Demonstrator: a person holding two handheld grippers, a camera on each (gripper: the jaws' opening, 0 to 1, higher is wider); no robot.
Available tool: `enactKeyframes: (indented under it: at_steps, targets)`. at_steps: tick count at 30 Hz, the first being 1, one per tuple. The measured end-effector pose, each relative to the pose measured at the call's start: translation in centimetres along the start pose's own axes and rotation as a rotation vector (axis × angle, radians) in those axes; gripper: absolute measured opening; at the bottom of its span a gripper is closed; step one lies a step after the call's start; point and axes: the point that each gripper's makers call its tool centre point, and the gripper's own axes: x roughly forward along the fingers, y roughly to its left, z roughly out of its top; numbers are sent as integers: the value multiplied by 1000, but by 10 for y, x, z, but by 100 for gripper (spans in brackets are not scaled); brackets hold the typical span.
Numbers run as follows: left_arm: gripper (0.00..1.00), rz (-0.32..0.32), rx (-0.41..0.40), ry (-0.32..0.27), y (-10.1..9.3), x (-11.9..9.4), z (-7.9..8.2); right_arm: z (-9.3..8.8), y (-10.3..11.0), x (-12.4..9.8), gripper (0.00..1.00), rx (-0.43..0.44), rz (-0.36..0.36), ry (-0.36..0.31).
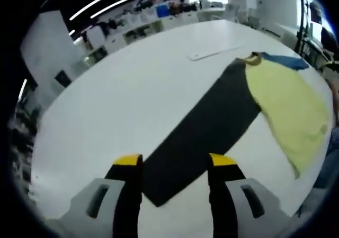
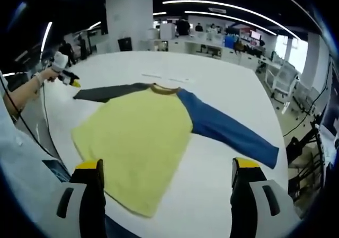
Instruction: Fold the garment on the visible template until the final outline fits inside the template.
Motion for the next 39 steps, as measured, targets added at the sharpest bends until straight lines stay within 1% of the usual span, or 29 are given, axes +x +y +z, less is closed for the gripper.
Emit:
enactKeyframes:
  at_steps: [4,5,8,12,18,21,26,30,33,36,39]
  targets:
    - [48,-8,8,-12,-6,-6,6,-1,0,-1,100,1,1,-2]
    - [48,-22,1,-30,-9,-7,9,-2,0,-1,100,1,1,-3]
    - [48,-11,0,-42,-11,-11,15,-3,0,-2,100,0,1,-2]
    - [49,-26,15,-57,-19,-16,22,-3,0,-4,100,-4,3,-6]
    - [52,-57,20,-92,-32,-25,32,-4,0,-6,100,-8,4,-11]
    - [55,-43,47,-108,-34,-31,37,-4,0,-6,100,-9,5,-14]
    - [58,-69,52,-140,-44,-41,45,-5,2,-8,100,-11,8,-18]
    - [61,-78,70,-147,-50,-46,48,-5,1,-9,100,-18,12,-22]
    - [61,-87,80,-149,-55,-49,50,-5,0,-10,100,-22,12,-24]
    - [62,-110,75,-169,-62,-51,53,-4,1,-12,100,-24,14,-29]
    - [62,-117,79,-162,-67,-52,51,-5,1,-13,100,-27,15,-32]
